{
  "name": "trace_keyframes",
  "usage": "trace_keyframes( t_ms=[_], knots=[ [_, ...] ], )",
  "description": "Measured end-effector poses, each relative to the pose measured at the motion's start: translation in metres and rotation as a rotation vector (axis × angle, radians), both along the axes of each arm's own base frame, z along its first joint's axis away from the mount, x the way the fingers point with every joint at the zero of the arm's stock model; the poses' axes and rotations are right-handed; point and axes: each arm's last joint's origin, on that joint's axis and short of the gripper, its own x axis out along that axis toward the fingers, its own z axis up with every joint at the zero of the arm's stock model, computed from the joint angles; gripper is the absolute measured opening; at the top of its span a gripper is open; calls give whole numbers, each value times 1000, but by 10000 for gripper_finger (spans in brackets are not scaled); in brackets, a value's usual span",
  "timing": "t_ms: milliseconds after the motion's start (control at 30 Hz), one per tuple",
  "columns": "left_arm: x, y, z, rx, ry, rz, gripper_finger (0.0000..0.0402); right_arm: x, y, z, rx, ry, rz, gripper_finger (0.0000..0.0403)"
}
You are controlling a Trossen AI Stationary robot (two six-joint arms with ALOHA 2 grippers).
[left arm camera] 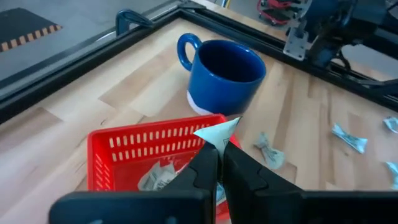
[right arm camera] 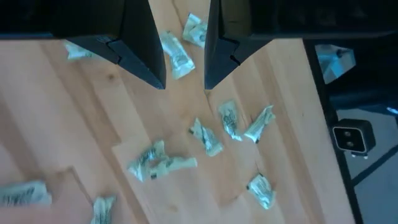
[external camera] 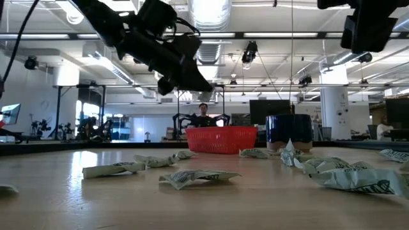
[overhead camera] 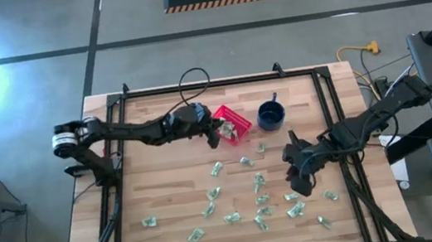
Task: Pick and place Stevia / Truvia into bins
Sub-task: Put the stevia packet into the red basket
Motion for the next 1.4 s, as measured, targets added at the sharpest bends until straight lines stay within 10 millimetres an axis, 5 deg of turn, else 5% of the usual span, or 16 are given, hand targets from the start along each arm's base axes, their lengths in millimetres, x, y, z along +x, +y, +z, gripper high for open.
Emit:
trace_keyframes(
  t_ms=[233, 633, 967, 1400],
  knots=[
    [24, 13, -16, -17, 59, 21, 13, -9, 12, -9, 41, 45, -66, 92],
    [44, 25, -7, -46, 78, -12, 122, -30, 29, -34, 121, 165, -210, 77],
    [14, 14, 30, -82, 166, -90, 137, -48, 21, -72, 174, 279, -610, 106],
    [-39, 1, 68, -42, 226, -98, 137, -43, 9, -87, 120, 227, -798, 199]
  ],
)
